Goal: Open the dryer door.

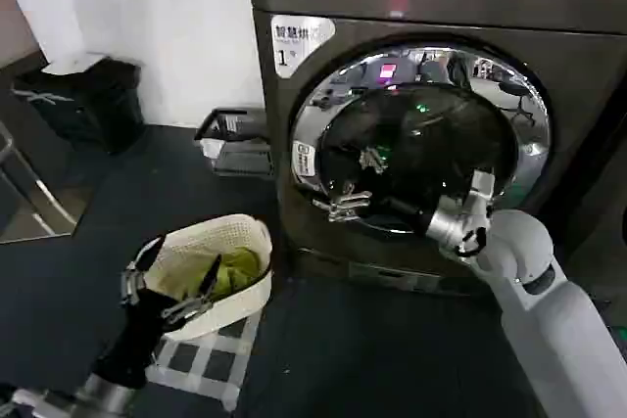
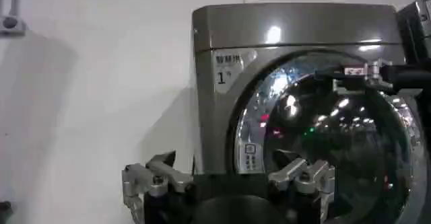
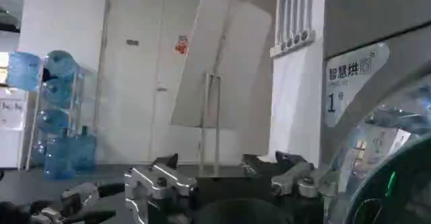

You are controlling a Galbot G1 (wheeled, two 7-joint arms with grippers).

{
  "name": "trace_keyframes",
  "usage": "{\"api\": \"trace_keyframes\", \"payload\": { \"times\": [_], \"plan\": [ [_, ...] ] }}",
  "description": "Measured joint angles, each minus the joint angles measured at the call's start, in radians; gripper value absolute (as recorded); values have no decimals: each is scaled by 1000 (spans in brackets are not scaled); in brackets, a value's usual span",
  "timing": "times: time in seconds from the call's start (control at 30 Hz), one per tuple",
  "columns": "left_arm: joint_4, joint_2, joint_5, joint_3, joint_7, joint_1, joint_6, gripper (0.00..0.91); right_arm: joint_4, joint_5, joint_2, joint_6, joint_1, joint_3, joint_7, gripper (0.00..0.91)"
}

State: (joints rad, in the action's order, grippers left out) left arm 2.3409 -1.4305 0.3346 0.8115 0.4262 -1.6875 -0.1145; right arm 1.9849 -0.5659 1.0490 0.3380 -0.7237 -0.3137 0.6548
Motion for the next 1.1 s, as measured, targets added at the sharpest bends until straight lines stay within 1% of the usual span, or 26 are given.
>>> {"api": "trace_keyframes", "payload": {
  "times": [0.07, 0.13, 0.37, 0.47, 0.63, 0.73, 0.83, 1.1],
  "plan": [
    [3, -1, 0, -7, -7, 4, 9, 907, -23, 57, 9, -27, -16, -7, 5, 907],
    [3, -1, -5, -10, -7, 6, 16, 907, -49, 96, 17, -38, -25, -7, 0, 907],
    [-7, 14, -19, -16, -2, 22, 43, 907, -159, 172, 51, -48, -16, 18, -37, 907],
    [-10, 19, -26, -22, -11, 29, 73, 907, -205, 190, 66, -50, -1, 31, -35, 907],
    [-15, 16, -43, -22, -23, 34, 86, 907, -269, 210, 91, -64, 33, 59, -34, 907],
    [-10, 11, -54, -22, -25, 31, 103, 907, -303, 238, 110, -75, 62, 83, -44, 907],
    [0, 7, -49, -22, -26, 29, 135, 907, -336, 240, 130, -77, 91, 106, -55, 907],
    [15, 6, -96, -18, -22, 19, 148, 907, -416, 264, 182, -99, 161, 161, -91, 907]
  ]
}}
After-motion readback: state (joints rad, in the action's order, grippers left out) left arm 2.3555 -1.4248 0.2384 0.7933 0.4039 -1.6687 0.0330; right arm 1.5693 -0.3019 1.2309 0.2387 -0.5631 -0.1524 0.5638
